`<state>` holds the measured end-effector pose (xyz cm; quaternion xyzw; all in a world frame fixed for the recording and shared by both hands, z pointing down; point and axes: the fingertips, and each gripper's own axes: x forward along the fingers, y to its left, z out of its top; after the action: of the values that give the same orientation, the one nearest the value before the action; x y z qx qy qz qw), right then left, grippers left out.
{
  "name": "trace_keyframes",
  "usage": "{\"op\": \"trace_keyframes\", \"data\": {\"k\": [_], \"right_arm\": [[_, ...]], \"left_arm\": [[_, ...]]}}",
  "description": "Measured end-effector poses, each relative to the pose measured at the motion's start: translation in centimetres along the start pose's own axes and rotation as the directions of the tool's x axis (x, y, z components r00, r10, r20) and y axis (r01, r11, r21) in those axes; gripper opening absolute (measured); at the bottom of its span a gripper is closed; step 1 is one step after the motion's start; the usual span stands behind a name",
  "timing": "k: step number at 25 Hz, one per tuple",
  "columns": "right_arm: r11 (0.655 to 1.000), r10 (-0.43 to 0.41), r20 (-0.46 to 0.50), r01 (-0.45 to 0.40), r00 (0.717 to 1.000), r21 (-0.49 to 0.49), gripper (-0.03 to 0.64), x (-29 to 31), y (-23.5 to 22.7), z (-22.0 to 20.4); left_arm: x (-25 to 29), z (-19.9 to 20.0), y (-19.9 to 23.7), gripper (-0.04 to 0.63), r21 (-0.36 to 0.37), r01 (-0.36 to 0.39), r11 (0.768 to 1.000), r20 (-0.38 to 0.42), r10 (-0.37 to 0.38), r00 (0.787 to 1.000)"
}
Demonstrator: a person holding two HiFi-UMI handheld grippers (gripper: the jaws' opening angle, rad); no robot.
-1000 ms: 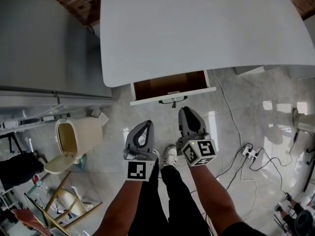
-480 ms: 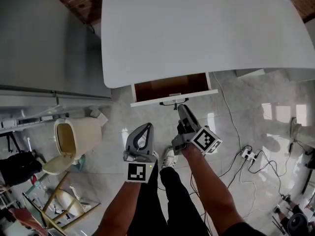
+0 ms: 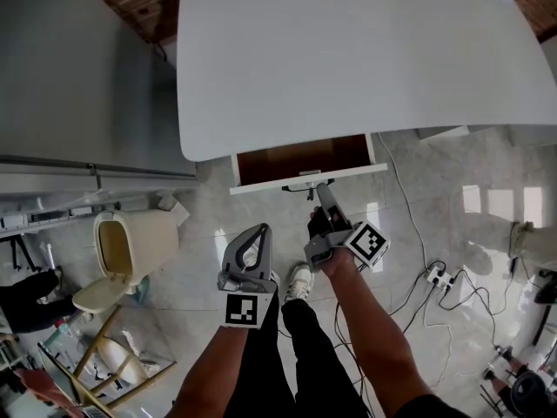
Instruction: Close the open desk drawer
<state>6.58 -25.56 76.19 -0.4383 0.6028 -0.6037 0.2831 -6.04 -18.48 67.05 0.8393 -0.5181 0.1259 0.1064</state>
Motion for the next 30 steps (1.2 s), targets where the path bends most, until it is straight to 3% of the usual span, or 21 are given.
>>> {"op": "trace_keyframes", "data": {"k": [9,15,30], "right_arm": [[0.996,0.064,0.007,-0.064,0.998,0.067,0.126,0.9,0.2,-0.2],[0.994,0.1,0.009,-0.1,0.995,0.041,0.049,0.9,1.1,-0.2],[0.991,0.118,0.023,-0.119,0.993,0.054,0.043,1.0,1.1,-0.1]], "left_arm": [[0.0,-0.6,0.0,0.006,0.015,-0.004,1.0,-0.012,0.005,1.0],[0.1,-0.8,0.0,0.007,0.012,-0.008,1.0,-0.011,0.009,1.0],[1.0,-1.0,0.3,0.007,-0.001,-0.011,1.0,-0.005,0.011,1.0]]}}
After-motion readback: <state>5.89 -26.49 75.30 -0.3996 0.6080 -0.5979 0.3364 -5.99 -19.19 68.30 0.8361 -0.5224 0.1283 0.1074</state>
